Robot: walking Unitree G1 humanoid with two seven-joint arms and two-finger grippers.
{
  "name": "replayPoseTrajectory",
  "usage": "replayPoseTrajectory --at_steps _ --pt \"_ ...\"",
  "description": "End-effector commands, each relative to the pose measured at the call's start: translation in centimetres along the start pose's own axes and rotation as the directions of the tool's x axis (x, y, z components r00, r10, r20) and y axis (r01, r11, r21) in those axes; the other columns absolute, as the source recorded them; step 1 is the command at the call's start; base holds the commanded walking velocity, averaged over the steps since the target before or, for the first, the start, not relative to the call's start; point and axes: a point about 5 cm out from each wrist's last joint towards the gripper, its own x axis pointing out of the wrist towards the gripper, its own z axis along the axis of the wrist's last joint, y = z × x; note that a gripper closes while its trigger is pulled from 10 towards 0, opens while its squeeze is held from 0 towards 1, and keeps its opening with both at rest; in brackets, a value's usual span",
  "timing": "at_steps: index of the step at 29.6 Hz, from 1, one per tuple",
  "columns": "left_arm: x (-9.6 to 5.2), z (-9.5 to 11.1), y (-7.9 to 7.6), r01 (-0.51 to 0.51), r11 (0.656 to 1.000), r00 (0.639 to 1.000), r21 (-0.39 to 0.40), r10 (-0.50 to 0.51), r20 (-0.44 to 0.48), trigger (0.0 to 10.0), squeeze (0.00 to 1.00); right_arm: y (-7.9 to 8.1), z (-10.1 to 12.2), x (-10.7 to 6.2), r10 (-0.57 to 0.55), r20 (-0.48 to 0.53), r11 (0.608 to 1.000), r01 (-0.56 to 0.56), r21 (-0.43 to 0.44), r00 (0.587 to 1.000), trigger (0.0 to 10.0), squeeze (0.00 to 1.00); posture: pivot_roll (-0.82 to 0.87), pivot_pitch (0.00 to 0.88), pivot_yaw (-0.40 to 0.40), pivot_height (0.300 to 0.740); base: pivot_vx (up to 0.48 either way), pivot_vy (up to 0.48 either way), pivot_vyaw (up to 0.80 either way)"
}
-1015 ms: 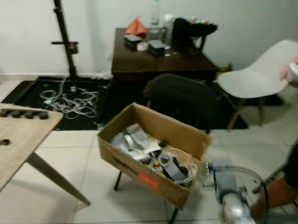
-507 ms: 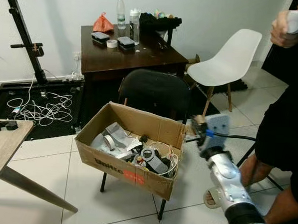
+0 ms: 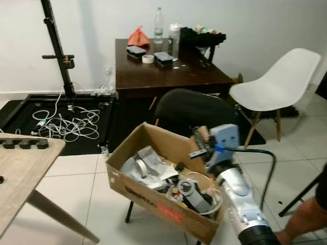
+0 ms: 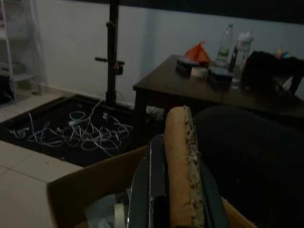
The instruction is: Picking trash to rubbish bin
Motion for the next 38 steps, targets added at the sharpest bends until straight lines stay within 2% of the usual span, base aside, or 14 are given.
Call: replayPoseTrajectory --at_steps 1,4,9,13,22,26,27,28,29,30,31,33,34,38 --pt "-0.2 -1.4 -0.1 0.007 1.0 0.998 0.005 -0.006 -0.055 10.0 0.0 -0.5 -0.3 -0.5 -0.013 -0.019 1.0 0.013 -0.001 1.0 10.0 0.0 -0.23 0.102 0.083 0.74 0.382 0.0 0.0" --pt "-0.2 -1.3 -0.1 0.004 1.0 0.999 -0.014 -0.005 -0.042 10.0 0.0 -0.3 -0.5 -0.5 -0.008 -0.035 1.0 0.008 -0.004 0.999 10.0 0.0 -0.23 0.102 0.083 0.74 0.342 0.0 0.0" --pt "-0.1 -1.2 -0.1 -0.002 1.0 0.999 -0.027 0.001 -0.038 10.0 0.0 -0.9 -2.1 -1.1 -0.061 -0.121 0.997 0.055 -0.047 0.991 10.0 0.0 -0.23 0.103 0.083 0.74 0.0 0.0 0.0" --pt "-0.2 -1.4 -0.2 0.001 1.0 0.999 -0.023 -0.002 -0.05 10.0 0.0 -1.4 -4.5 -2.3 -0.103 -0.234 0.995 0.103 -0.013 0.967 10.0 0.0 -0.23 0.108 0.085 0.74 0.0 0.0 0.0" --pt "-0.2 -1.7 -0.2 0.005 1.0 0.998 -0.019 -0.006 -0.058 10.0 0.0 -0.6 -7.3 -3.9 -0.117 -0.355 0.99 0.136 0.03 0.928 10.0 0.0 -0.22 0.115 0.09 0.74 0.0 0.0 0.0" --pt "-0.3 -1.8 -0.1 0.006 1.0 0.998 -0.016 -0.007 -0.059 10.0 0.0 -0.7 -7.8 -4.1 -0.138 -0.382 0.989 0.151 0.004 0.914 10.0 0.0 -0.22 0.115 0.093 0.74 0.0 0.0 0.0" --pt "-0.3 -1.8 -0.1 0.007 1.0 0.998 -0.012 -0.008 -0.061 10.0 0.0 -0.9 -8.1 -4.4 -0.16 -0.407 0.987 0.155 -0.045 0.899 10.0 0.0 -0.22 0.116 0.094 0.74 0.0 0.0 0.0" --pt "-0.3 -1.8 -0.1 0.007 1.0 0.998 -0.009 -0.008 -0.061 10.0 0.0 -1.3 -8.5 -4.7 -0.192 -0.434 0.981 0.166 -0.098 0.88 10.0 0.06 -0.22 0.116 0.095 0.74 0.0 0.0 0.0" --pt "-0.3 -1.8 -0.1 0.007 1.0 0.998 -0.009 -0.008 -0.061 10.0 0.0 -1.3 -8.5 -4.7 -0.192 -0.434 0.981 0.166 -0.098 0.88 10.0 0.06 -0.22 0.116 0.095 0.74 0.0 0.0 0.0" --pt "-0.3 -1.8 0.0 0.008 1.0 0.998 -0.007 -0.008 -0.061 10.0 0.0 -1.7 -8.8 -5.1 -0.222 -0.451 0.975 0.182 -0.132 0.865 10.0 0.18 -0.22 0.118 0.097 0.74 0.0 0.0 0.0" --pt "-0.3 -1.8 0.0 0.008 1.0 0.998 -0.005 -0.008 -0.06 10.0 0.0 -2.0 -9.0 -5.3 -0.243 -0.46 0.969 0.194 -0.151 0.854 10.0 0.9 -0.22 0.118 0.097 0.74 0.0 0.0 0.0" --pt "-0.3 -1.8 0.0 0.008 1.0 0.998 -0.004 -0.009 -0.06 10.0 0.0 -2.2 -9.1 -5.5 -0.25 -0.465 0.967 0.199 -0.157 0.849 10.0 0.9 -0.22 0.118 0.098 0.74 0.0 0.0 0.0" --pt "-0.3 -1.8 0.0 0.01 1.0 0.998 -0.002 -0.01 -0.061 10.0 0.0 -2.4 -9.2 -5.8 -0.263 -0.467 0.964 0.209 -0.164 0.844 10.0 1.0 -0.22 0.12 0.1 0.74 0.0 0.0 0.0" --pt "-0.3 -1.8 0.1 0.015 1.0 0.998 0.003 -0.014 -0.061 10.0 0.0 -3.0 -9.1 -6.0 -0.296 -0.451 0.954 0.233 -0.191 0.842 10.0 1.0 -0.22 0.12 0.1 0.74 0.0 0.0 0.0"
